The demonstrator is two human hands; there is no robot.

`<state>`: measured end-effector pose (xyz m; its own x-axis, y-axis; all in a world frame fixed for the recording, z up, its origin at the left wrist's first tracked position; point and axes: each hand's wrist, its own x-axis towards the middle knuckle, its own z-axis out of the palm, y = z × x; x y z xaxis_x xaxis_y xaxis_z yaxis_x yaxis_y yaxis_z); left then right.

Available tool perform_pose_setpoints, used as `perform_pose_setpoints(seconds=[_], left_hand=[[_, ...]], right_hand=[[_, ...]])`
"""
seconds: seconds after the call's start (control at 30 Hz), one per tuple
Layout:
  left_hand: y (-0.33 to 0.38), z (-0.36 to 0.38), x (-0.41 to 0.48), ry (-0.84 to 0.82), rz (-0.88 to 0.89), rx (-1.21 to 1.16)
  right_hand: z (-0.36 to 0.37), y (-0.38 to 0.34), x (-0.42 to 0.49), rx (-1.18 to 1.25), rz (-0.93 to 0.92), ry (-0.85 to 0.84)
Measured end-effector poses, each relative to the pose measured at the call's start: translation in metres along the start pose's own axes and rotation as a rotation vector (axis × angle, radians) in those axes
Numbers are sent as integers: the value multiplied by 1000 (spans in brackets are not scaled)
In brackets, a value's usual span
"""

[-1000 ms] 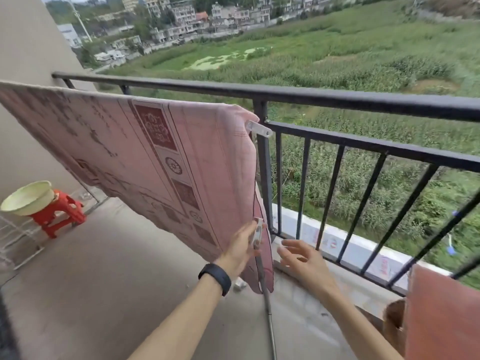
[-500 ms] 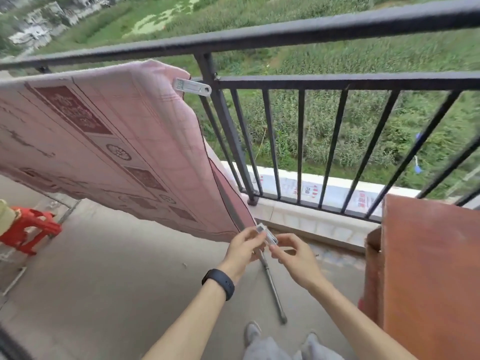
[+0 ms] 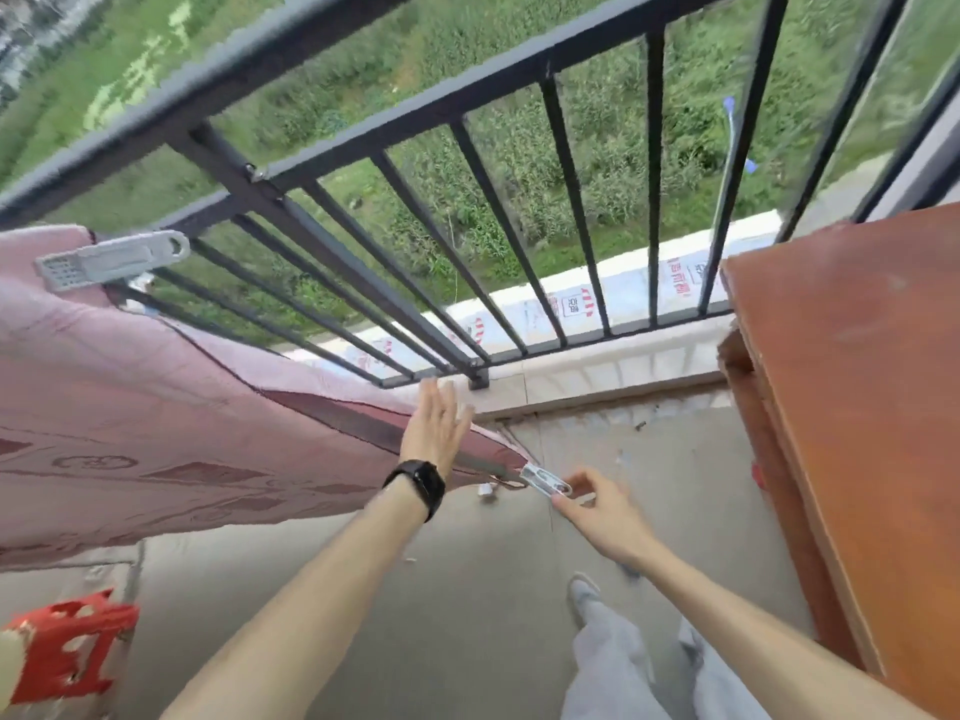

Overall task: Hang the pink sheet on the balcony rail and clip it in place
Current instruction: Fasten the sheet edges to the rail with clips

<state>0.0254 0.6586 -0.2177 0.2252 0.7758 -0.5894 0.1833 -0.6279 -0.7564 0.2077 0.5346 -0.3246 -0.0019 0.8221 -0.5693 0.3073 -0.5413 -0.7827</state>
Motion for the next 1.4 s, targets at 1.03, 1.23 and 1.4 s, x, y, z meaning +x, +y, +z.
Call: perform_pose_setpoints(seconds=[1.03,1.23,1.4], left_hand=[[17,-20,82,-38,390,-225],[90,10,116,-114,211,-187],[124,34,129,-68,257,-151]], right_hand=[[147,54,182,-259,-91,-12],[147,70,199,-287,-150,38],[155,94,214,-191,-228,50]])
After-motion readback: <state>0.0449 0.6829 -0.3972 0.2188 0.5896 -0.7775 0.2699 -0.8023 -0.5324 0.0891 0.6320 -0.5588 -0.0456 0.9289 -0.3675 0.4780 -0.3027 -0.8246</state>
